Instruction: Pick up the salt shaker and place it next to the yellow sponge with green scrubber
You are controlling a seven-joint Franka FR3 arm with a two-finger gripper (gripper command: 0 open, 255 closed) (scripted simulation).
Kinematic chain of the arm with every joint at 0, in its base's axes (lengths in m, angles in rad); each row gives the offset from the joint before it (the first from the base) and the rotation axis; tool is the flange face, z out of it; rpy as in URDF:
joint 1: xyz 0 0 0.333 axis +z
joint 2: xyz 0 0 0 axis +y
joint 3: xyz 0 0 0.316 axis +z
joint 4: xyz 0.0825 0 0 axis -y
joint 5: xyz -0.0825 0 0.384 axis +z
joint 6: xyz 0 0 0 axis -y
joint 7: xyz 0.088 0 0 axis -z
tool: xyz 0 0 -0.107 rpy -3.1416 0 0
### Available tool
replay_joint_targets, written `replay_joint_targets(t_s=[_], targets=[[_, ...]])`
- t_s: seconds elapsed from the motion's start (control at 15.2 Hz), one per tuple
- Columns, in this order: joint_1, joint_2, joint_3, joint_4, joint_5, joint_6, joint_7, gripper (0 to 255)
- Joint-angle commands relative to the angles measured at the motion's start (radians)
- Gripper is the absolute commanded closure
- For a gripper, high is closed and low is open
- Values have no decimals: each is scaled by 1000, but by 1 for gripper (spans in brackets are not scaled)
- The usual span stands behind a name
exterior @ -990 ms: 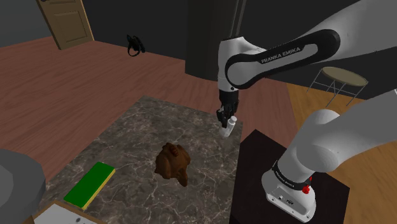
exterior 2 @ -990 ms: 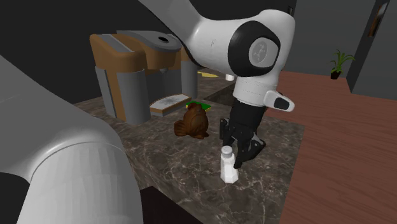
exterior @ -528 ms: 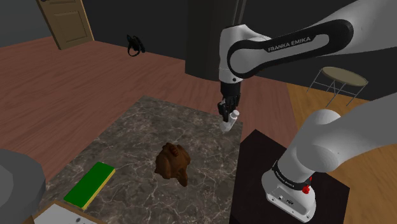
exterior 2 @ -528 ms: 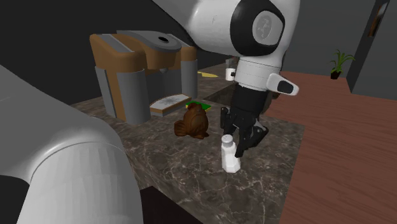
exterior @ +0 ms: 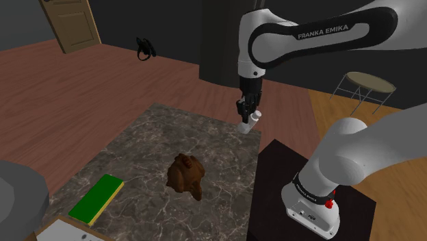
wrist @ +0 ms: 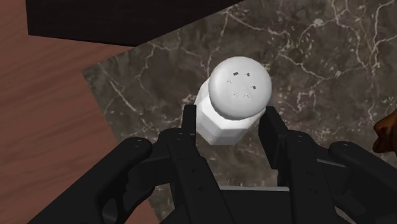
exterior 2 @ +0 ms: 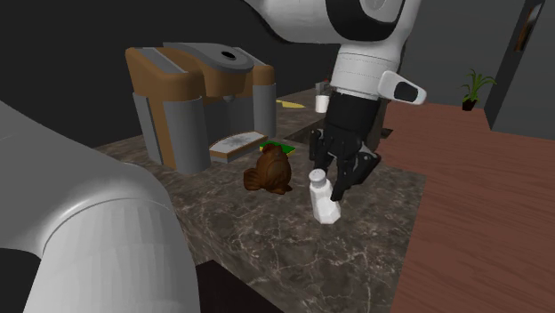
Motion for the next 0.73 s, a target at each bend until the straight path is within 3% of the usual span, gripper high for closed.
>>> replay_joint_targets(t_s=[0.0, 0.66], targets=[[1, -9, 0, 23, 0, -32, 2, 255], [0, -26, -4, 146, -3, -172, 7, 255]])
